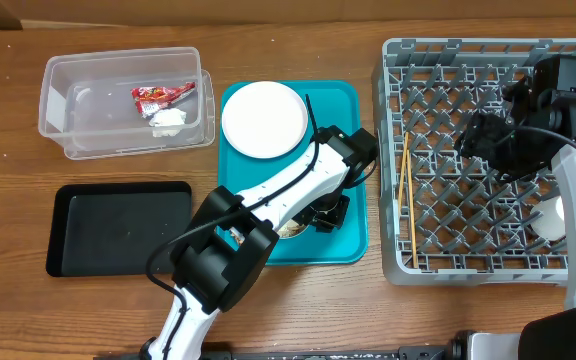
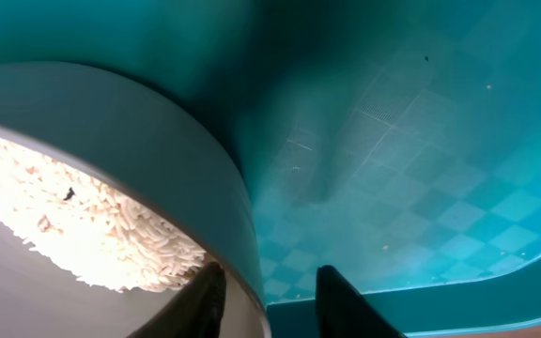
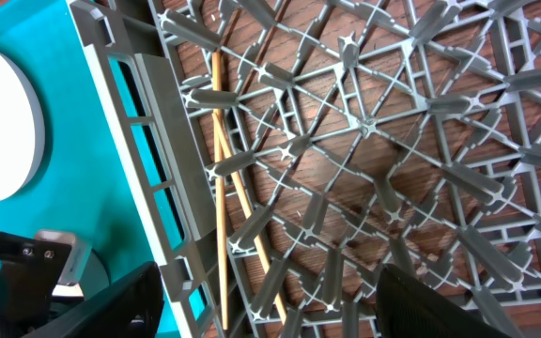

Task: Sort waste into correct bins and load items into the dishwasher
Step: 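Grasp the rim of the white rice bowl with the left gripper, then carry the bowl left and tip the rice onto the black tray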

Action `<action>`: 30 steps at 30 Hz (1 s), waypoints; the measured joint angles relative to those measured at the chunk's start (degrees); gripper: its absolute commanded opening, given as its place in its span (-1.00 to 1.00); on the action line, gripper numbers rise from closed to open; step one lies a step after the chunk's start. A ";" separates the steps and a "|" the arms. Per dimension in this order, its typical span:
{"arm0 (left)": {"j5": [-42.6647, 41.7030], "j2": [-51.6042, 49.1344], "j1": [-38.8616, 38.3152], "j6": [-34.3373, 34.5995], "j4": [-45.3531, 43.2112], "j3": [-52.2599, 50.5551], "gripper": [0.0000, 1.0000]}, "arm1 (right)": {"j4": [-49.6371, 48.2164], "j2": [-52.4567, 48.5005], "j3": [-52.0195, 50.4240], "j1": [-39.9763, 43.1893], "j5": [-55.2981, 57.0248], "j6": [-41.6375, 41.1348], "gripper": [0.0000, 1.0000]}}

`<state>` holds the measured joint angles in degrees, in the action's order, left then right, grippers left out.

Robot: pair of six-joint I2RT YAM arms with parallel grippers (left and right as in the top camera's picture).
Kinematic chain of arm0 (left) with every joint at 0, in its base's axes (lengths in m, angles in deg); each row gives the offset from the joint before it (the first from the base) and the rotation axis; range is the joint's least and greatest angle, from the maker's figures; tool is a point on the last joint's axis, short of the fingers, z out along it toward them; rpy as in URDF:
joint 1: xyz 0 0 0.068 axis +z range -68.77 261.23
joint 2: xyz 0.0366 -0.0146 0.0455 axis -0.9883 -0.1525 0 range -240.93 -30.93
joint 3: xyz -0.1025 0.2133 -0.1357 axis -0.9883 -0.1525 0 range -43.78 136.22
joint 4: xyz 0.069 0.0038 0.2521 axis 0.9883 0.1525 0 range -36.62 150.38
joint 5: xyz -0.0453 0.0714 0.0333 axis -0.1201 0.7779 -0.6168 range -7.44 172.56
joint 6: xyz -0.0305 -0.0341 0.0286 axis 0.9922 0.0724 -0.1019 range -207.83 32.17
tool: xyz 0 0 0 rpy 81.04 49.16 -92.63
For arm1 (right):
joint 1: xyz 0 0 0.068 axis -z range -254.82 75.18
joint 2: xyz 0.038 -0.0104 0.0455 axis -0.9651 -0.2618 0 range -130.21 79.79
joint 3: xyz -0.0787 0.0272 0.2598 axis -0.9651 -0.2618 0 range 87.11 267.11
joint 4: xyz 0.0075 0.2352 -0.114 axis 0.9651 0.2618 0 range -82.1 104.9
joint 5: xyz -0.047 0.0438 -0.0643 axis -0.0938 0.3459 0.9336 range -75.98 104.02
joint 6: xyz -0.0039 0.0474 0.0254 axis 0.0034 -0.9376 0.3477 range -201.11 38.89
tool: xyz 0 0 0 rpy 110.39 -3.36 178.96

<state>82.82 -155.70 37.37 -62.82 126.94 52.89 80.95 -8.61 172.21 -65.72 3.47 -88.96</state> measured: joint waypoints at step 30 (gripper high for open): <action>-0.44 33.07 27.91 -0.39 2.38 -14.12 -0.92 | -0.02 0.00 0.00 0.00 0.02 0.02 0.48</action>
<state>82.38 -122.63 65.28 -63.21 129.32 38.77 80.93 -8.61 172.21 -65.72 3.49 -88.94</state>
